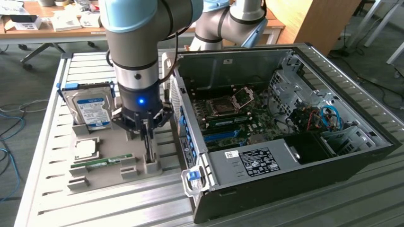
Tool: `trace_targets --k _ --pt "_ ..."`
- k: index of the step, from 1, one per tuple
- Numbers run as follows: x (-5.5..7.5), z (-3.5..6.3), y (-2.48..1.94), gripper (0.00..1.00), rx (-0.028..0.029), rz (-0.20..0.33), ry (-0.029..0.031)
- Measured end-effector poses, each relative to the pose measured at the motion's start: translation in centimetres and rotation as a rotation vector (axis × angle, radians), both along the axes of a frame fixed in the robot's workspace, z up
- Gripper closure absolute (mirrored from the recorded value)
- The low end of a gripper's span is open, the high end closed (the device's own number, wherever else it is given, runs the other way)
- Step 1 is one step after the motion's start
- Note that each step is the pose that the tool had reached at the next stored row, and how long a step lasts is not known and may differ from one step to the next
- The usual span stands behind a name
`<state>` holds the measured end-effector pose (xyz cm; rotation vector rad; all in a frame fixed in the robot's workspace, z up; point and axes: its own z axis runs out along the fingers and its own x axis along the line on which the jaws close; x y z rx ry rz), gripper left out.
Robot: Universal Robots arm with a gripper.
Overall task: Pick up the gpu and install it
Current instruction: 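Pick up the gpu and move the gpu toward the slot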
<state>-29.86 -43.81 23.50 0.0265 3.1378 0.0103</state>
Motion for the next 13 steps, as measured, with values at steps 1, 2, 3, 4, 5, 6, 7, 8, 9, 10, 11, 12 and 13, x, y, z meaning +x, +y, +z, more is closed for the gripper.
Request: trace_targets --k 1,2,3,4,5,6,7,8,9,10,11,12,13 --pt "0.0 0.11 0.0 0.74 -0.0001 0.0 0.0001" --pt "0.0 0.22 0.0 0.74 -0.0001 0.0 0.0001" --pt "0.0 0.35 0.0 0.74 0.0 0.0 0.0" --pt "0.0 0.48 0.0 0.74 -0.0001 0.0 0.0001" --pt "0.0 0.61 0.0 0.74 -0.0001 0.0 0.0001" --pt "0.0 0.74 0.0 0.74 -0.0001 0.0 0.0" --pt "0.0 0.88 0.0 0.74 0.0 0.0 0.0" --pt "0.0 1.02 0.0 0.74 -0.0001 0.0 0.0" --pt "0.0 1.17 0.0 0.74 0.0 0.0 0.0" --pt "0.0 1.31 0.0 0.74 0.0 0.0 0.0" --pt "0.0 1.48 0.0 0.74 -0.0001 0.0 0.0001" --pt "0.0 1.65 0.0 0.74 -0.0001 0.0 0.0" --pt "0.0 1.83 0.0 0.74 -0.0001 0.0 0.0"
